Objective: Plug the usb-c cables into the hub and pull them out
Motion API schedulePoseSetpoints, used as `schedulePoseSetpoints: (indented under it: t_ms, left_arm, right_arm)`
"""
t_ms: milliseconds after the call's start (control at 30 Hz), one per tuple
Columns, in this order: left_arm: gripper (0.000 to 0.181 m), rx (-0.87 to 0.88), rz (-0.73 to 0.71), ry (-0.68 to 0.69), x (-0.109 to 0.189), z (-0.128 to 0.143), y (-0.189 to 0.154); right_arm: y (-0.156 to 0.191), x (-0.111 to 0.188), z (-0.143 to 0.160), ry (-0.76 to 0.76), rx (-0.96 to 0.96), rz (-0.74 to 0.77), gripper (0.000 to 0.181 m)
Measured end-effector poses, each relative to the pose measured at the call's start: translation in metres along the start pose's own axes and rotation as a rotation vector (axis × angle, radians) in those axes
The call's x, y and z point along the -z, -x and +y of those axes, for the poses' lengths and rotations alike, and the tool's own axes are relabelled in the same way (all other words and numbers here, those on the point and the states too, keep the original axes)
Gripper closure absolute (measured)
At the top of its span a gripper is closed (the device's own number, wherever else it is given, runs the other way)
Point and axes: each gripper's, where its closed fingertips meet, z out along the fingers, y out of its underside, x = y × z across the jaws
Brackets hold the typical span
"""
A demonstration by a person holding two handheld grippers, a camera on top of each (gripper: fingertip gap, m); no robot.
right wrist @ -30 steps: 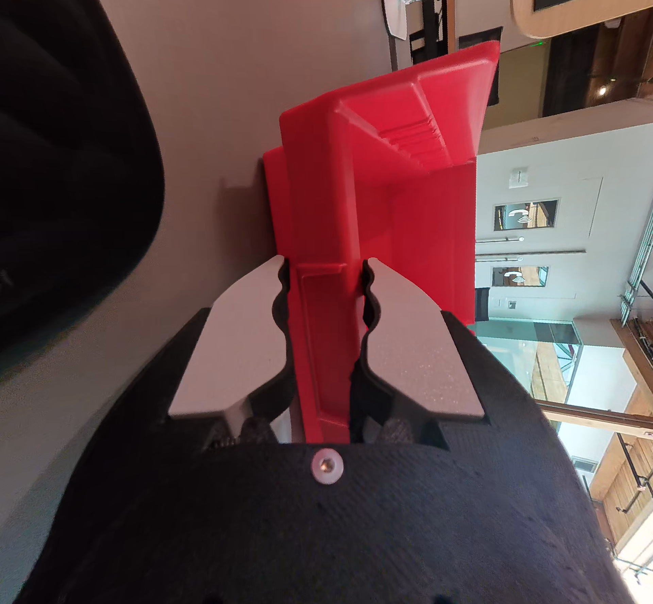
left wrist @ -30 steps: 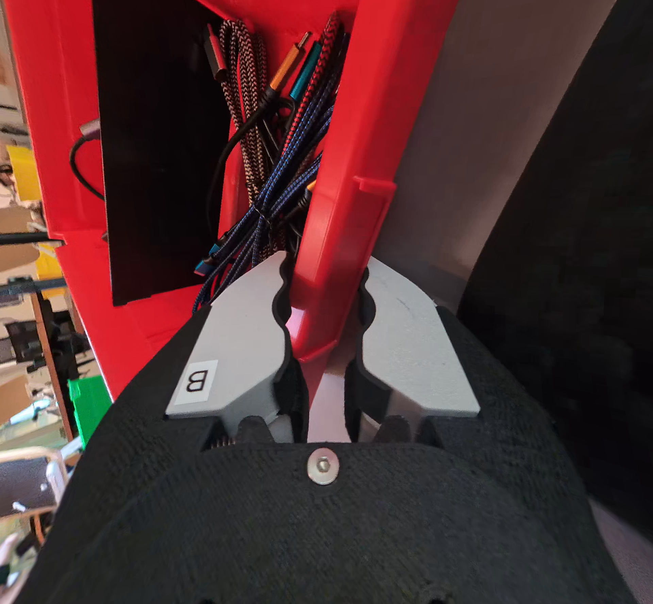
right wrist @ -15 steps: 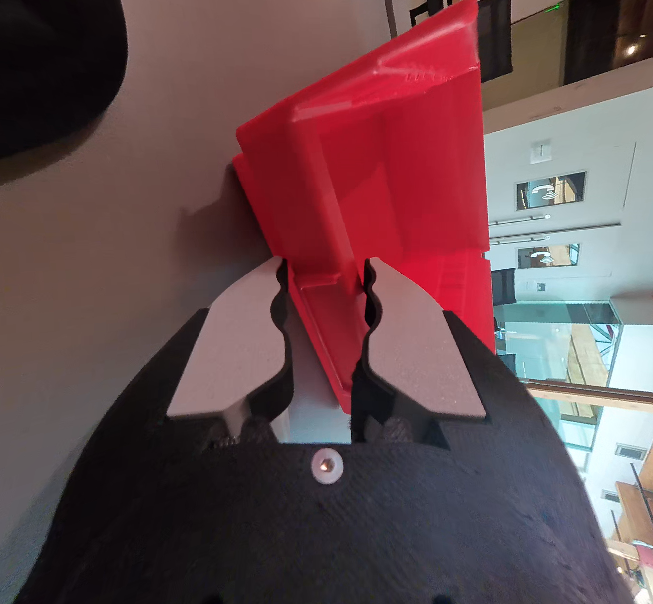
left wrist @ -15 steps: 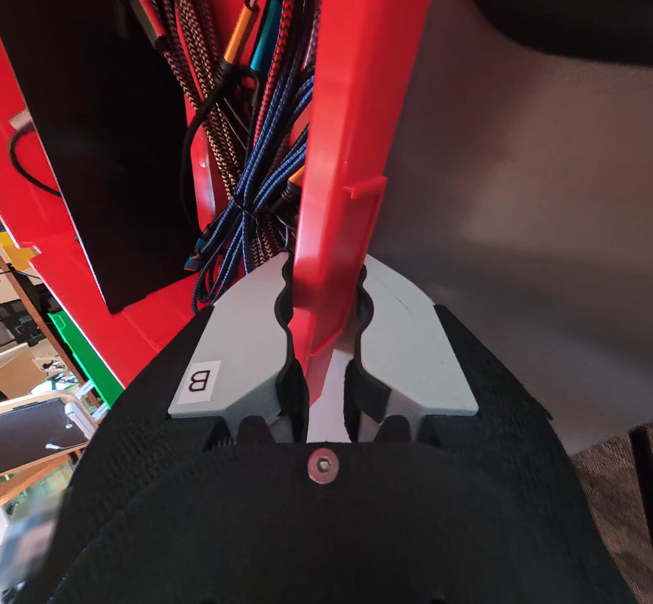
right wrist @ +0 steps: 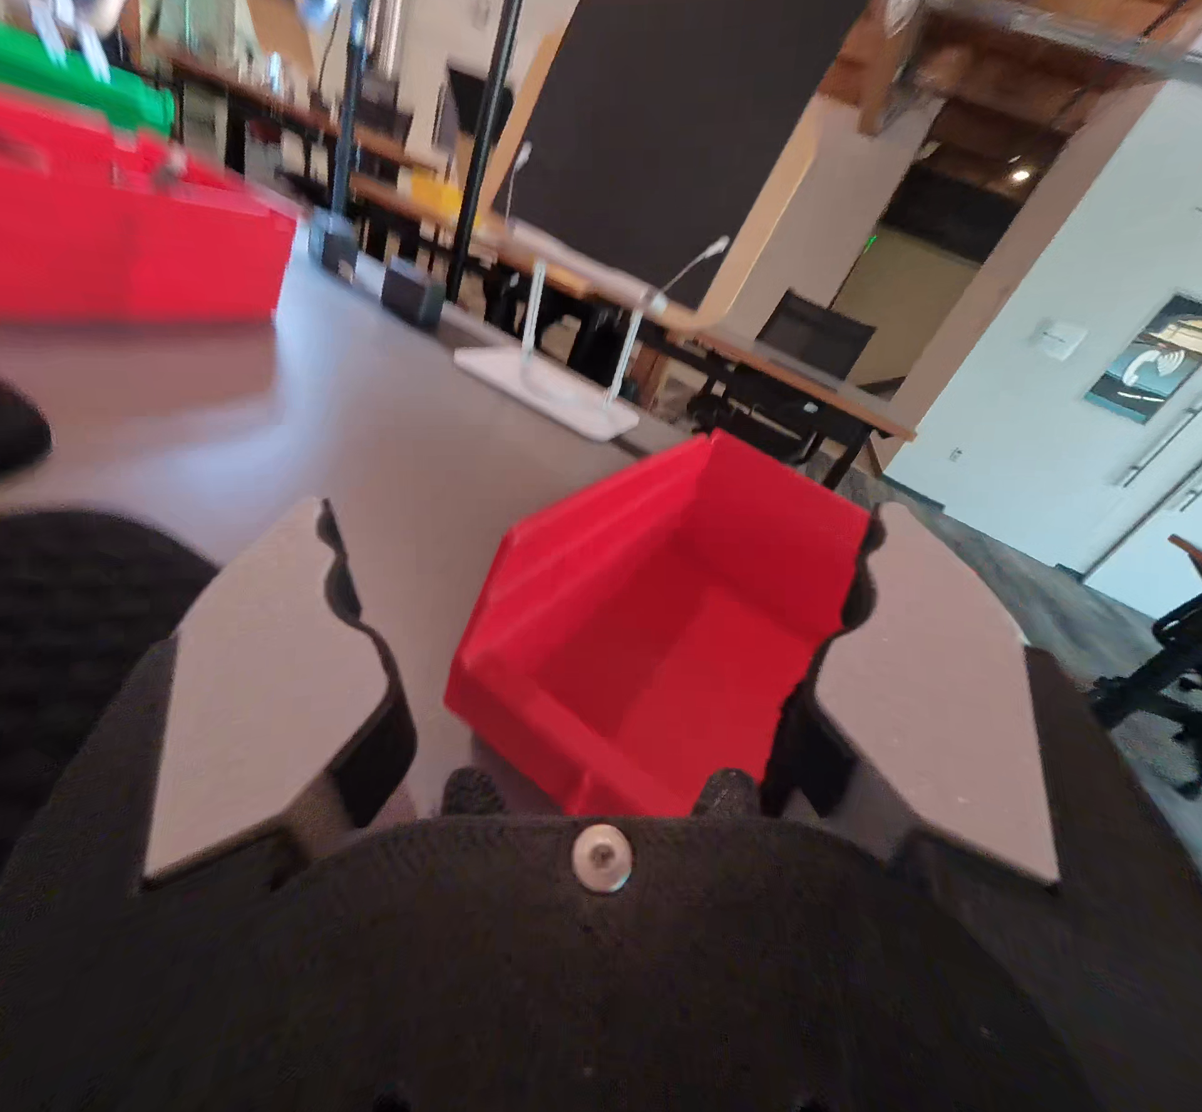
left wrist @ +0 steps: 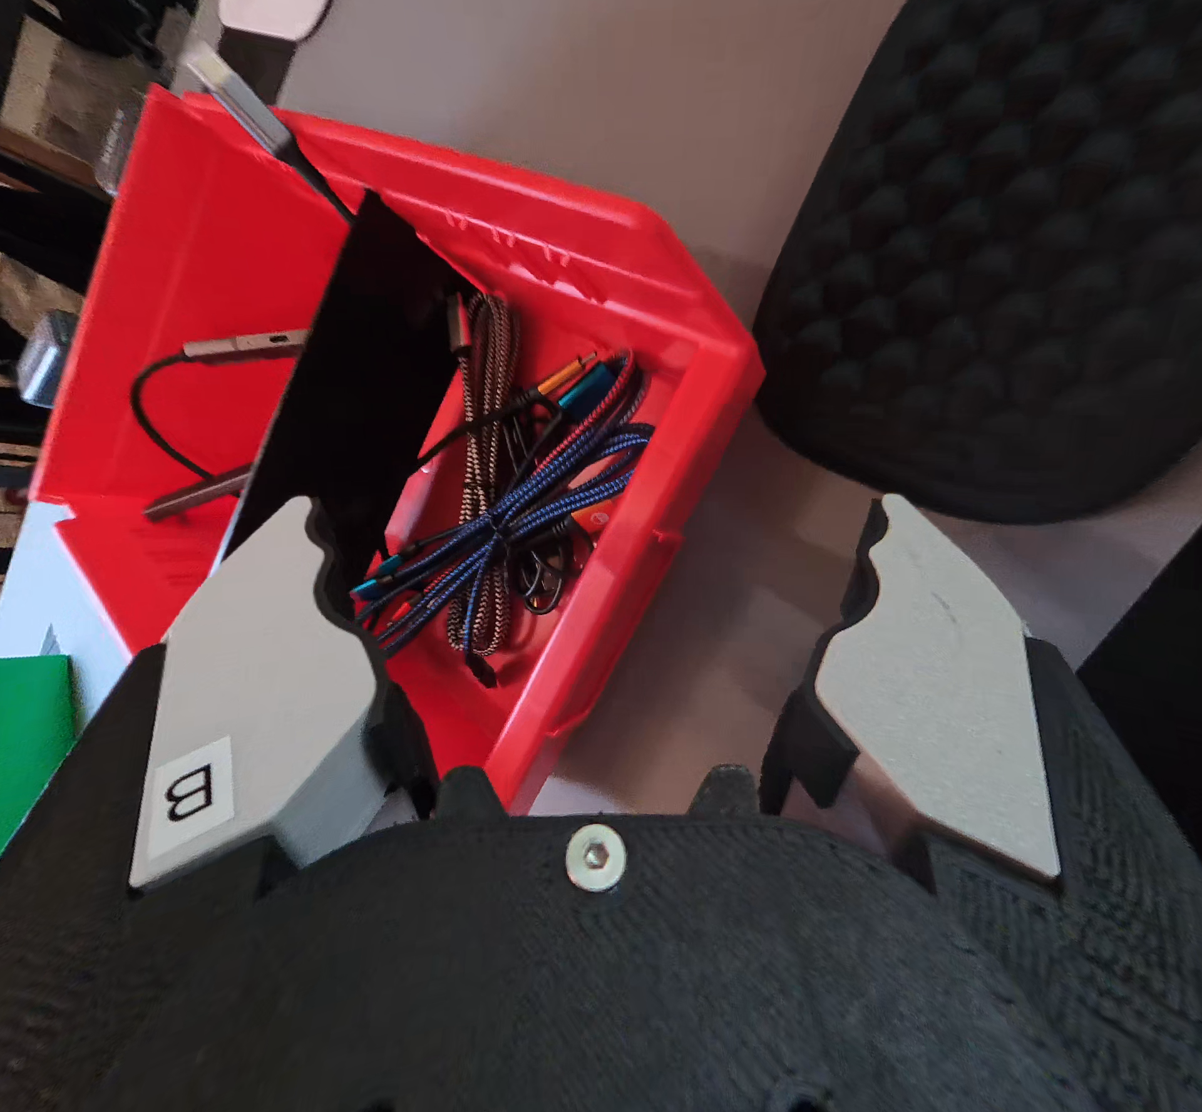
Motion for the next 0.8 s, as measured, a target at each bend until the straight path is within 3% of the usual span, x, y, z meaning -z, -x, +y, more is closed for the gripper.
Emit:
schedulePoseSetpoints:
  t_ms: [100,200,267,367,500,800]
  left_arm:
    - [0.037,0.017,-0.089,-0.091,0.018,-0.017,0.016]
    - [0.037,0.131,-0.361,-0.191,0.042,-0.027,0.063]
    - [0.037,0.213,-0.531,-0.094,0.050,-0.012,0.090]
    - [0.038,0.249,-0.693,-0.017,0.055,-0.002,0.110]
    - [0.038,0.246,-0.713,-0.012,0.047,-0.010,0.110]
    - [0.038,0.295,-0.650,0.019,0.033,-0.004,0.102]
  right_arm:
    - [-0.016,0.006,-0.039,-0.160,-0.085,0.093,0.036]
    - [-0.037,0.012,-0.064,-0.285,-0.259,0.200,0.036]
    - [-0.043,0.008,-0.065,-0.280,-0.380,0.231,0.036]
    - [-0.042,-0.001,-0.062,-0.221,-0.345,0.283,0.036]
    - [-0.040,-0.007,-0.062,-0.172,-0.273,0.340,0.036]
    - [-0.043,-0.008,-0.071,-0.268,-0.416,0.367,0.036]
